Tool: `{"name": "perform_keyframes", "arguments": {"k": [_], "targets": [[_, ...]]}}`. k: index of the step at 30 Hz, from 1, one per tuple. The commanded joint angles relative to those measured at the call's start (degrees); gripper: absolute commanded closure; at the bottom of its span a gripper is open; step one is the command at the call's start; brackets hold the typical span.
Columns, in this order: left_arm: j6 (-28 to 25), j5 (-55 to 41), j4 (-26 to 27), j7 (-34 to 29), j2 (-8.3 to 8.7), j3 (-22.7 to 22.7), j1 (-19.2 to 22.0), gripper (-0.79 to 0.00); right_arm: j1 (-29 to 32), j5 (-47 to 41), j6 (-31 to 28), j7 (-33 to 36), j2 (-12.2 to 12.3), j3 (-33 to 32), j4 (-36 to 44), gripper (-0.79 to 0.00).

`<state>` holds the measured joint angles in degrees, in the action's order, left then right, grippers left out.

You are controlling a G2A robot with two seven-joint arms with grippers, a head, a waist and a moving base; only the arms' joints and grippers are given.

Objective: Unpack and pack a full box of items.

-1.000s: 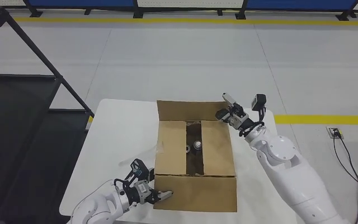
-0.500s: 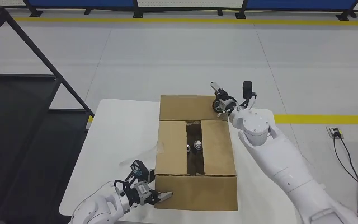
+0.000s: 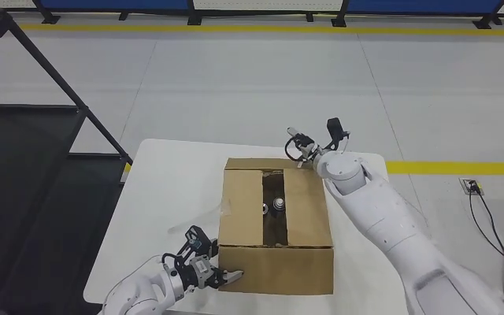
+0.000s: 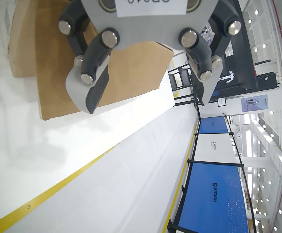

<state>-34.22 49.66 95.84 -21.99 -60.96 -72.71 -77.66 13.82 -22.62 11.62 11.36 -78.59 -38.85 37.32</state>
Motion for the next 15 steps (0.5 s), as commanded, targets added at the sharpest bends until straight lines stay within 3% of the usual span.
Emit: {"name": "perform_keyframes", "arguments": {"k": [1, 10, 15], "targets": [[0.0, 0.0, -0.1, 0.0, -0.01, 0.1, 0.2, -0.785, -0.3, 0.3, -0.2, 0.1, -0.4, -0.1, -1.0, -0.785], [0.4, 0.3, -0.5, 0.0, 0.01, 0.5, 0.5, -0.785, -1.0, 0.9, -2.3, -0.4, -1.7, -1.7, -3.9, -0.785], [0.0, 0.1, 1.2, 1.6, 0.3, -1.2, -0.5, -0.785, -0.2, -1.3, -7.2, -0.4, -1.6, -4.7, -3.0, -0.785]]}}
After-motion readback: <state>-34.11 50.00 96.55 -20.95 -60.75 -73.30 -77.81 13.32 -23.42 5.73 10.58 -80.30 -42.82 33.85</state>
